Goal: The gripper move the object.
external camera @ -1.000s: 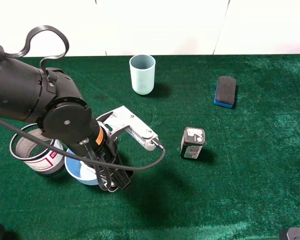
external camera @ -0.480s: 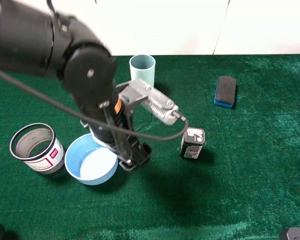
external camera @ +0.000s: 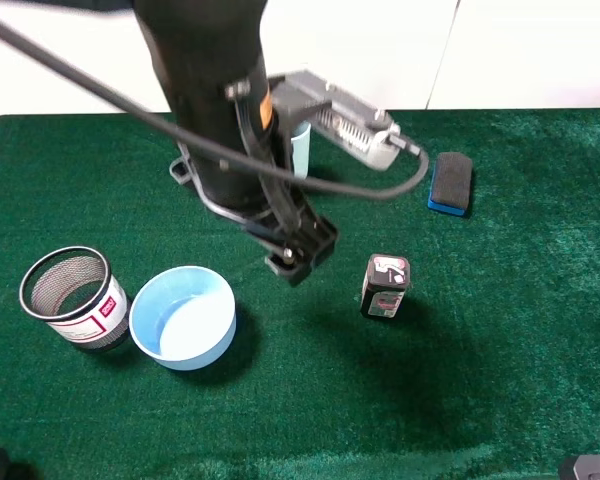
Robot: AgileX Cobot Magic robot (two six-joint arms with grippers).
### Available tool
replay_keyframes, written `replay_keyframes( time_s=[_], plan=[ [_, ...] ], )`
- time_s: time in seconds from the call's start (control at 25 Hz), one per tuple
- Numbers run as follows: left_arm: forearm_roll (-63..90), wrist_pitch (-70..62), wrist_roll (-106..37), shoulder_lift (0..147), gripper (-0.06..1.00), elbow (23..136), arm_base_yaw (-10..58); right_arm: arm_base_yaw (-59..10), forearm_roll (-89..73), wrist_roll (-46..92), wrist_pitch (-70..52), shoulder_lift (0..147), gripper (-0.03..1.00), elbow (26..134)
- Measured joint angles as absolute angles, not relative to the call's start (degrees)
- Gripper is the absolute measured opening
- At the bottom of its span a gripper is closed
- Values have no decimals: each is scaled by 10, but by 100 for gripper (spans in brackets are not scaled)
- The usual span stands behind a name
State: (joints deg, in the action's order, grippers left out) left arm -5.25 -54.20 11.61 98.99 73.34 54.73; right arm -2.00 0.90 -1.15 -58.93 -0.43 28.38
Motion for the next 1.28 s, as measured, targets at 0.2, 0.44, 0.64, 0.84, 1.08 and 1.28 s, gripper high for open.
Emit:
replay_keyframes(
  time_s=[0.2,0.44,0.64,0.84,1.08,1.28],
  plan=[
    [-46,-600,111,980,99,783,521,-20,9,-12,-589,-4,69,284],
    [-46,-618,109,915,99,789,479,-20,9,-12,-589,-4,69,284],
    [-62,-664,102,838,99,789,426,-20,9,-12,-589,-4,69,284],
    [-72,-669,74,771,99,789,385,-20,9,-12,-589,-4,69,284],
    [-74,-669,32,703,99,788,347,-20,9,-12,-589,-4,69,284],
    [-74,-669,27,640,99,745,333,-20,9,-12,-589,-4,69,284]
  ],
)
